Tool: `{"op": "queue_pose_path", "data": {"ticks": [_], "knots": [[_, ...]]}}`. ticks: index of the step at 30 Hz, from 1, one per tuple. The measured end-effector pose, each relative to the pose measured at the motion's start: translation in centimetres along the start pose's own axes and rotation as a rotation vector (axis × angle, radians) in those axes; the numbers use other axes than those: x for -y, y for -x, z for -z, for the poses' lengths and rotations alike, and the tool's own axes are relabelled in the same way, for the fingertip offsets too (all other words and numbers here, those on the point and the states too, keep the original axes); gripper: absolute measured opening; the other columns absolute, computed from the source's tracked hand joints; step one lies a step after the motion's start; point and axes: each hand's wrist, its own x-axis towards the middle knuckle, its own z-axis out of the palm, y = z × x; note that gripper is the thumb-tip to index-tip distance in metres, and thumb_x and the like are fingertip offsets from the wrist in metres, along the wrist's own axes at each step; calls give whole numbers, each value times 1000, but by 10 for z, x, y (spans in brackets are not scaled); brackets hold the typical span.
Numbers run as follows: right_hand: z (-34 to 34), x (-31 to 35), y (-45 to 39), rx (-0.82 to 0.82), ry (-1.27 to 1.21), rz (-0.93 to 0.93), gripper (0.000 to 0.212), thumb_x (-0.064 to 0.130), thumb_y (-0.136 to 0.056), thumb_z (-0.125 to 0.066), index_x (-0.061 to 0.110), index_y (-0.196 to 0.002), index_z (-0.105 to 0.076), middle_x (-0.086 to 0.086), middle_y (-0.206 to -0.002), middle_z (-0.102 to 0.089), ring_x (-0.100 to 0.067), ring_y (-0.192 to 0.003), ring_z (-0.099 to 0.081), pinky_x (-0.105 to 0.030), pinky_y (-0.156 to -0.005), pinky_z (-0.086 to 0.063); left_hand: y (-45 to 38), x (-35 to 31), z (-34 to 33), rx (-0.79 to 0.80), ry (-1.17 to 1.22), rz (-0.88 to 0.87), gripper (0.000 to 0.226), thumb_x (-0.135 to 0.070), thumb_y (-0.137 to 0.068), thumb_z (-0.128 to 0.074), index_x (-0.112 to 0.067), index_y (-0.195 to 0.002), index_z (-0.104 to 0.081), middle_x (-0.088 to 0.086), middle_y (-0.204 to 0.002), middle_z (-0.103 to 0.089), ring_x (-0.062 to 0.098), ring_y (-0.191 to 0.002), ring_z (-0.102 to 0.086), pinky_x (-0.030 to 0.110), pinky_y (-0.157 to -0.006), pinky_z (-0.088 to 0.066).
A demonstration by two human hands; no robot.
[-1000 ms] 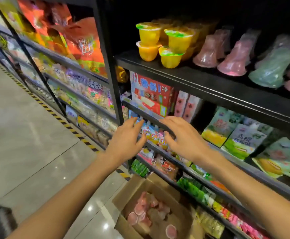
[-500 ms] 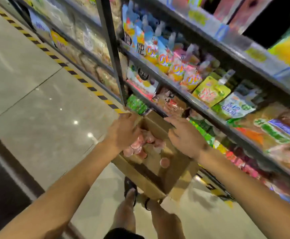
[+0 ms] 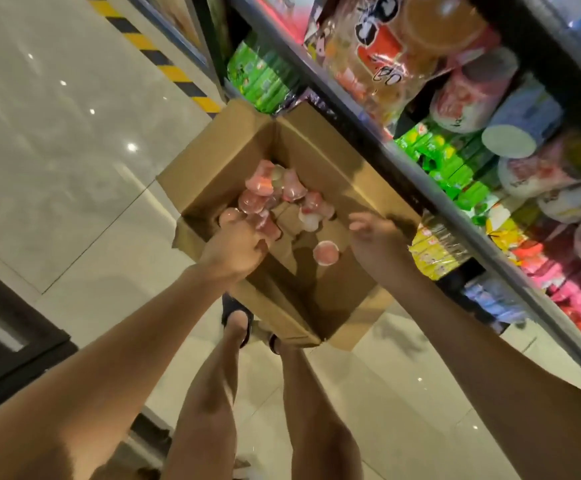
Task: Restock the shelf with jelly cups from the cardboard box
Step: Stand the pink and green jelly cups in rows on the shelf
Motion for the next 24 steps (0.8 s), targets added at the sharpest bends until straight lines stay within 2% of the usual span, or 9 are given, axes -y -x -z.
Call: {"op": "queue_pose_path", "data": {"ticks": [3, 6, 11, 14, 16, 18, 20, 22, 24], "knots": [[-29, -38, -31, 23, -77, -172, 33, 19, -94, -53, 21, -126, -62, 1, -122, -65, -18, -113, -59, -24, -86, -38, -17, 12, -41, 81, 108, 185, 31, -23, -92, -57, -16, -122, -57, 6, -111, -64, 23, -102, -63, 43, -91, -53], [-59, -68, -61, 33, -147, -252, 27, 17, -99, -49, 21, -123, -61, 0, -118, -61, -15, -107, -56, -24, -85, -36, -39, 15, -80, 113, 217, 289, 40, -22, -94, -56, -20, -134, -51, 1, -125, -60, 20, -112, -58, 40, -96, -50], [-95, -112, -118, 91, -265, -445, 34, 14, -104, -42, 8, -135, -54, -10, -132, -56, -26, -114, -55, -15, -66, -41, -84, 15, -143, 85, 442, 342, 29, -18, -94, -58, -20, -123, -53, -6, -108, -53, 12, -99, -51, 28, -86, -47], [-116, -134, -154, 111, -342, -555, 21, 21, -103, -43, 13, -105, -62, -8, -110, -59, -22, -103, -57, -24, -83, -48, -116, 20, -179, 23, 620, 435, 26, -19, -91, -63, -21, -115, -53, -6, -105, -55, 14, -100, -54, 33, -93, -51], [-132, -148, -177, 97, -433, -631, 18, 30, -102, -45, 20, -92, -56, -2, -105, -61, -18, -104, -59, -34, -96, -48, -139, 26, -203, -11, 627, 494, 29, -25, -91, -64, -18, -118, -54, -2, -112, -56, 15, -101, -55, 27, -81, -53], [-147, -163, -202, 82, -527, -670, 19, 36, -101, -48, 20, -94, -56, -1, -108, -63, -16, -101, -60, -33, -92, -51, -161, 28, -222, -13, 663, 541, 38, -30, -94, -61, -14, -127, -50, -4, -114, -53, 10, -93, -51, 17, -60, -41], [-157, -173, -228, 60, -638, -697, 21, 37, -100, -51, 20, -91, -57, -2, -112, -63, -13, -92, -60, -29, -88, -51, -184, 29, -240, -5, 704, 554, 47, -34, -95, -60, -12, -133, -43, -2, -111, -48, 11, -93, -46, 15, -54, -32], [-167, -178, -254, 72, -714, -669, 24, 35, -101, -48, 16, -110, -60, -7, -124, -59, -16, -95, -59, -35, -96, -47, -206, 31, -256, 3, 733, 563, 52, -35, -93, -61, -12, -134, -39, 1, -112, -49, 13, -93, -48, 15, -51, -32], [-176, -183, -275, 104, -729, -616, 45, 33, -103, -43, 9, -141, -46, -4, -124, -59, -19, -98, -59, -37, -106, -40, -225, 32, -269, 12, 741, 563, 57, -35, -92, -63, -14, -137, -35, 0, -111, -51, 12, -87, -52, 14, -49, -34]]}}
